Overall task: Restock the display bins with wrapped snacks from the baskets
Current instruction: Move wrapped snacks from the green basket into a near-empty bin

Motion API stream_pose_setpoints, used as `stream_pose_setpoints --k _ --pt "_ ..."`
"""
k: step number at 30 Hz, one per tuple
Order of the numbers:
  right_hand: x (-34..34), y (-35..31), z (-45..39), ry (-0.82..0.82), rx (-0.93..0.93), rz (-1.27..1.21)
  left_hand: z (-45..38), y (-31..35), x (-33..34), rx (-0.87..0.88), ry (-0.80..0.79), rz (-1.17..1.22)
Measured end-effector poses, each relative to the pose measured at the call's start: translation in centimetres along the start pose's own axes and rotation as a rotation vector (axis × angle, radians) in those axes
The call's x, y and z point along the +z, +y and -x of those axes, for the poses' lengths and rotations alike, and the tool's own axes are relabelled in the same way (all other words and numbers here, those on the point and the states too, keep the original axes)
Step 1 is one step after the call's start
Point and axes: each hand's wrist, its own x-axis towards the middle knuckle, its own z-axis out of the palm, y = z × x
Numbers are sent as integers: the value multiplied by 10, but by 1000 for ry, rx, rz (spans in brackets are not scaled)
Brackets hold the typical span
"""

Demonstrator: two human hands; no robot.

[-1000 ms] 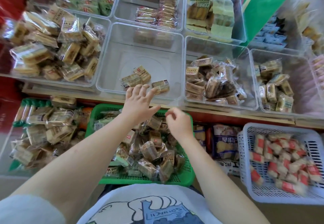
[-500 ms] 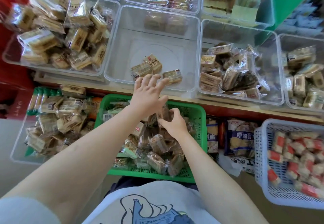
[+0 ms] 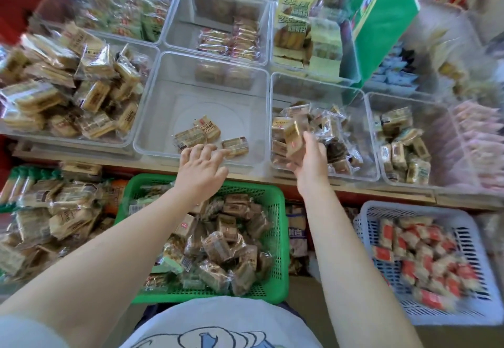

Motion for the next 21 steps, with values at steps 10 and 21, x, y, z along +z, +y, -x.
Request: stream_pose_setpoints --k 10,21 --pt "34 -12 -70 31 -488 1109 -1 -2 2 10 -7 -30" --pt "18 161 62 -586 47 1225 -1 -6 6 55 28 -82"
